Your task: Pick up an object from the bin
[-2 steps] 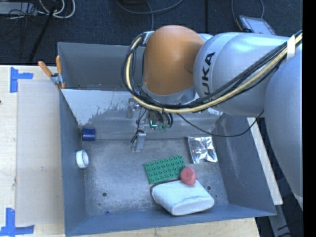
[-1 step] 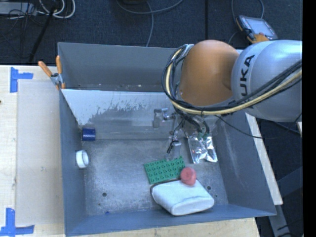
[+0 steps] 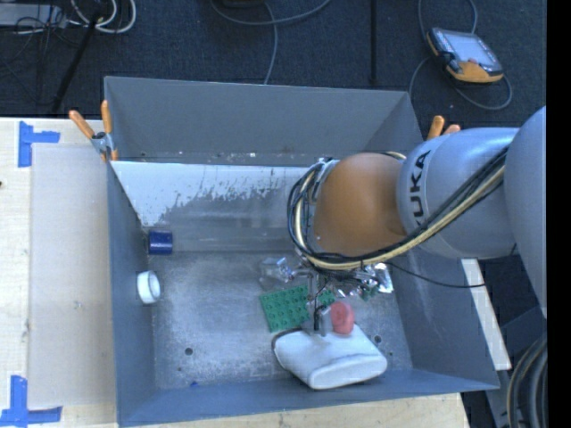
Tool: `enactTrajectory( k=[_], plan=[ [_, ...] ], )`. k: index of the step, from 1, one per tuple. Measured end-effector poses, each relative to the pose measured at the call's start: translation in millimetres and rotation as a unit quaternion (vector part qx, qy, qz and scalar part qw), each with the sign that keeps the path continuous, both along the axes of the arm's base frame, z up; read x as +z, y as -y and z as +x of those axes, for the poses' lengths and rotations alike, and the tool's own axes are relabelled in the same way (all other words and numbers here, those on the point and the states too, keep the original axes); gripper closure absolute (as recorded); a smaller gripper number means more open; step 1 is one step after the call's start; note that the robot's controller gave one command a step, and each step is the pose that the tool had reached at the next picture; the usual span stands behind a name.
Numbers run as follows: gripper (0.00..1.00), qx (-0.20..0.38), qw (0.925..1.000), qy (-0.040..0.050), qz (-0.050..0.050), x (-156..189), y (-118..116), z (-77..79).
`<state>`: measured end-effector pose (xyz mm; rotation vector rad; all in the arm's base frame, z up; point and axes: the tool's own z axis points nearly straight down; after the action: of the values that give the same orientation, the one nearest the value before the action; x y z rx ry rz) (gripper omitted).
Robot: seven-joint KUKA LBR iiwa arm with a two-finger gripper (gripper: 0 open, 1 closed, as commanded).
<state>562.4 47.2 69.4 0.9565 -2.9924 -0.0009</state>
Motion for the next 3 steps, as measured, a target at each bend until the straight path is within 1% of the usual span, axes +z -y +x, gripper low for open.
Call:
enactTrajectory(
  k=[1, 2, 3],
  plan=[
    [1.00, -0.003, 1.0000, 0.0016, 0.001, 2, 0, 1.2],
    [1.00, 0.192, 0.9815, 0.0011, 0.001, 8, -79, 16.8],
    [1.00, 0.200, 0.9798, 0.0053, 0.000, 179, -71, 22.2]
  ],
)
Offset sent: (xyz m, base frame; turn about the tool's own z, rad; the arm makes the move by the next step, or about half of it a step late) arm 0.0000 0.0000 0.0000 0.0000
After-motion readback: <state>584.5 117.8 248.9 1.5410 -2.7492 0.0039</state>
